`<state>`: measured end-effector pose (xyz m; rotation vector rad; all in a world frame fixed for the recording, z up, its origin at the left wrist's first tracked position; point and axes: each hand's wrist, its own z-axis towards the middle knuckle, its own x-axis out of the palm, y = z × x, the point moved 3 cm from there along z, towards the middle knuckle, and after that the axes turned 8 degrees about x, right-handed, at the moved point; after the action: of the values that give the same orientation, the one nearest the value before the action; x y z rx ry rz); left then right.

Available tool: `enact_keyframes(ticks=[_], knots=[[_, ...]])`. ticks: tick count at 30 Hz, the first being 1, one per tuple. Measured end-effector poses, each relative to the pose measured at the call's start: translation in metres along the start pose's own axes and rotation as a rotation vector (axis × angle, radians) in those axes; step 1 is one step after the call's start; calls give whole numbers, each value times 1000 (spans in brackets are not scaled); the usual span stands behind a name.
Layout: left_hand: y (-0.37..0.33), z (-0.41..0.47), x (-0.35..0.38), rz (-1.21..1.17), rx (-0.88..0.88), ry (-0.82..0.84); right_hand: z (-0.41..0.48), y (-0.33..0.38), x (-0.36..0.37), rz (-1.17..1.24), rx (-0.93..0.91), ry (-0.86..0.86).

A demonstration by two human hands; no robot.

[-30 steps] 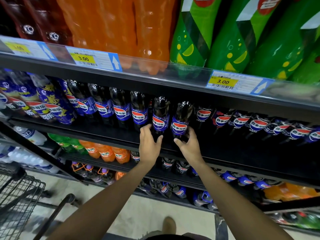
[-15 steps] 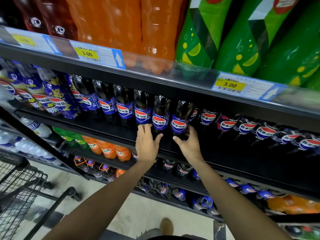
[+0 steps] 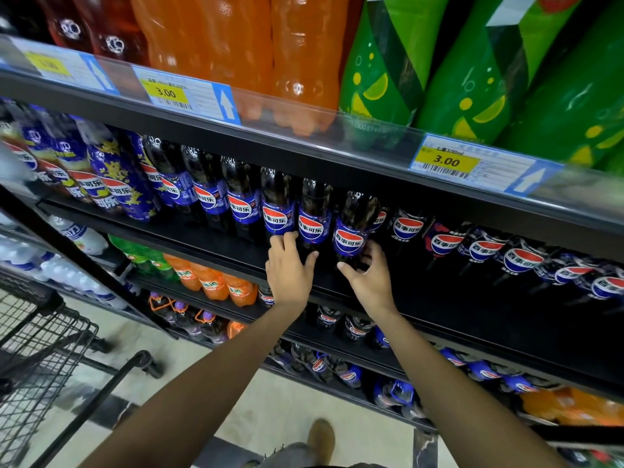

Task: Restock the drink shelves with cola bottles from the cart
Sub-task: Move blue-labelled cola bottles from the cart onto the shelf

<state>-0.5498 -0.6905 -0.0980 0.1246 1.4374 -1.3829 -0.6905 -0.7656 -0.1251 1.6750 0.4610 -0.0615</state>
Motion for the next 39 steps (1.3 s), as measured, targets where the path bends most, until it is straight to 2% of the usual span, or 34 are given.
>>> enact_keyframes(ticks=[11, 14, 16, 19, 22, 24, 27, 31, 39], knots=[[3, 0, -8, -25, 34, 60, -8, 7, -4, -45, -35, 54], [9, -8, -18, -10, 97, 62, -20, 9, -9, -130, -10, -15], [15, -13, -30, 91, 168, 67, -34, 12, -12, -266, -29, -102], [25, -17, -55, 342, 343, 70, -56, 24, -8, -570, -220, -145], [37, -20, -86, 576, 430, 159, -73, 46, 12, -829, -478, -79], [48, -24, -108, 663, 429, 210, -83, 63, 33, -975, -595, -23], [67, -34, -147, 741, 406, 256, -100, 83, 73, -1118, -644, 99], [103, -45, -201, 786, 367, 324, -133, 106, 133, -1166, -716, 206], [188, -80, -311, 888, 159, 302, -209, 151, 251, -1161, -855, 355]])
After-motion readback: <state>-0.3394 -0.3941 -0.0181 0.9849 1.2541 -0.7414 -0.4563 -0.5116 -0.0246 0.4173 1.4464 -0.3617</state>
